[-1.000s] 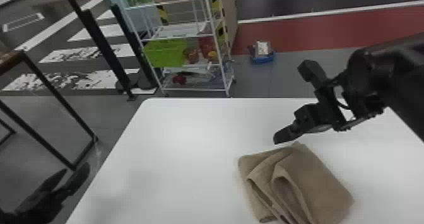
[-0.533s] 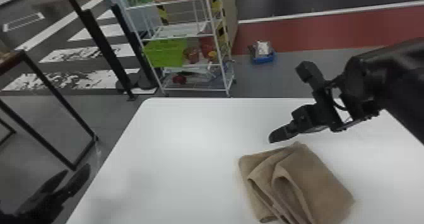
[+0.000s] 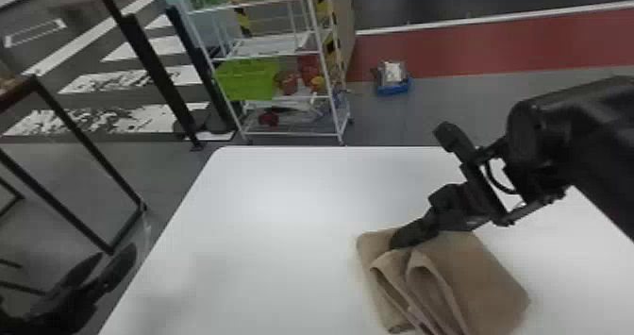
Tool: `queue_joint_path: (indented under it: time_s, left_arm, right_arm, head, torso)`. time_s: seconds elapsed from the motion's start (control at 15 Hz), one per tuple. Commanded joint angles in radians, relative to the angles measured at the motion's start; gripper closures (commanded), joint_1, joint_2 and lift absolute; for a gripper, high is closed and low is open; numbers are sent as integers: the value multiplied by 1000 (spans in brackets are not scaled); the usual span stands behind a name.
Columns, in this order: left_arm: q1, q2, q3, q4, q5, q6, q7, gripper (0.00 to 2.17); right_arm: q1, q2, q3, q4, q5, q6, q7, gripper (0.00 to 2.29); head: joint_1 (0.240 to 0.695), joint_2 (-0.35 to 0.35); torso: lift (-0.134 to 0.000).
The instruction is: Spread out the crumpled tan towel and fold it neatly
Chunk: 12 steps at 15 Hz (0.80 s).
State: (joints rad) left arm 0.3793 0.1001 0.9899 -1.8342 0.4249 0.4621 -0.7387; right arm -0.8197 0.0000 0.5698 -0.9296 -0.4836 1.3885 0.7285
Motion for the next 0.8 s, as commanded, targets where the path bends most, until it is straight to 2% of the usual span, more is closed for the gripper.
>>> queue_joint_path:
  time_s: [0.0,0.2,0.4,0.67,0.73]
  left_arm:
    - [-5,3,0,1,-3,0,2,80]
    - [-14,7,0,6,-9,4,4,80]
    - [-22,6,-2,12,-14,4,4,80]
    - [-33,10,0,24,-21,7,7,80]
    - [-39,10,0,26,-31,7,9,80]
  right_arm:
    - [30,1,4,-83,0,80,15,2145]
    - [37,1,33,-144,0,175,45,2132]
    - [47,1,93,-153,0,184,51,2111]
    - [96,1,130,-308,-12,184,60,2111]
    - [102,1,160,-347,-39,184,61,2111]
  head:
    - [695,350]
    - [695,350]
    - [695,350]
    - [695,350]
    - [695,350]
  torso:
    - [-122]
    - [-122]
    - [-122]
    - [-122]
    - [-122]
